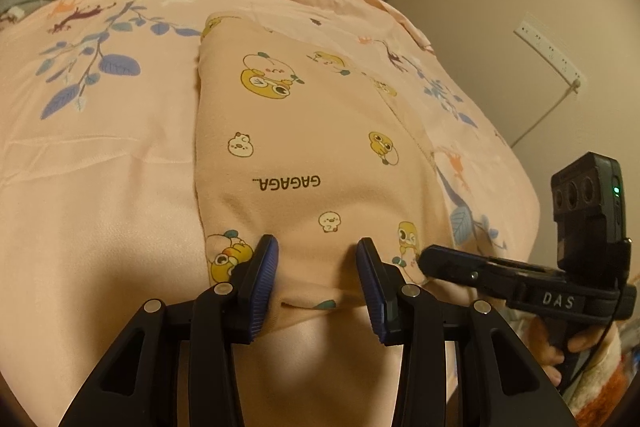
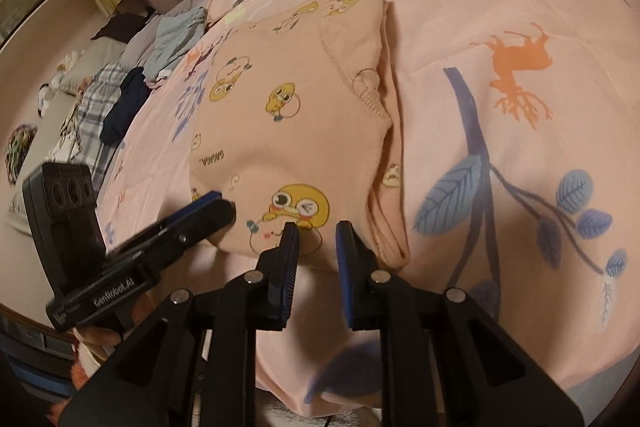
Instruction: Fold small clothes
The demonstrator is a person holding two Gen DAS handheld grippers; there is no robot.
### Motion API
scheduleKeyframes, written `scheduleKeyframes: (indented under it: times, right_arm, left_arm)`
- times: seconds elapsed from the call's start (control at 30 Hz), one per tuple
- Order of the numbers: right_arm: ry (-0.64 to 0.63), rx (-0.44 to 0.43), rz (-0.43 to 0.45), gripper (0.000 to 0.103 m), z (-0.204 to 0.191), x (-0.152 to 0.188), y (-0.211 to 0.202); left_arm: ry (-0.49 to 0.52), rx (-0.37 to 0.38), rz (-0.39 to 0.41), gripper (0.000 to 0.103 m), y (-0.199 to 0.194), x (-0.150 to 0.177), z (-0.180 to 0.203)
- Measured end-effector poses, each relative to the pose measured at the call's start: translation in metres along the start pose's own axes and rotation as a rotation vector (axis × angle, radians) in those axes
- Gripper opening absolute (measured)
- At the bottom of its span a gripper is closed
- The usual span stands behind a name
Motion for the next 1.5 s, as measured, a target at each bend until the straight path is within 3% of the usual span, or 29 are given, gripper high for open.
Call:
scheduleKeyframes:
  times: [0.23,0.33,0.5,0.6,0.77,0.87,1.0,1.1,1.23,1.5]
  right_arm:
    - [0.081,-0.097,0.101,0.016,0.016,0.009,0.004]
    - [0.067,-0.117,0.097,0.011,0.016,0.008,0.006]
    - [0.102,-0.122,0.115,0.0,0.019,0.012,0.006]
    - [0.111,-0.119,0.123,0.0,0.019,0.013,0.006]
    - [0.127,-0.072,0.088,0.0,0.016,0.012,0.005]
    - [0.115,-0.012,0.059,0.0,0.011,0.009,0.004]
    - [0.117,0.057,0.047,0.0,0.007,0.008,0.004]
    - [0.113,0.098,0.049,0.0,0.005,0.007,0.005]
    - [0.119,0.142,0.042,0.0,0.004,0.005,0.005]
    - [0.208,0.147,0.08,0.0,0.007,0.01,0.001]
  left_arm:
    - [0.105,-0.065,0.037,0.05,0.006,0.006,0.012]
    - [0.127,-0.083,0.036,0.052,0.008,0.007,0.014]
    - [0.057,-0.059,0.01,0.051,0.007,0.002,0.008]
    - [0.059,-0.077,-0.004,0.051,0.008,0.002,0.01]
    - [0.11,-0.154,-0.057,0.052,0.014,0.0,0.018]
    - [0.093,-0.145,-0.105,0.052,0.016,-0.006,0.016]
    - [0.002,-0.062,-0.068,0.052,0.011,-0.008,0.006]
    - [0.019,-0.083,-0.03,0.052,0.011,-0.003,0.01]
    - [0.057,-0.106,-0.053,0.067,0.015,-0.002,0.02]
    - [0.063,-0.101,-0.06,0.067,0.015,-0.004,0.018]
Point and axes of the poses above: each gripper's, at about its wrist camera, not at the fingertips, and y roughly the way its jaws point, z to its right, x to its underside, the point moved 5 cm from there along y, roughly the way its jaws point, and after that the axes turned 15 degrees about -y, right-handed, at the moved point
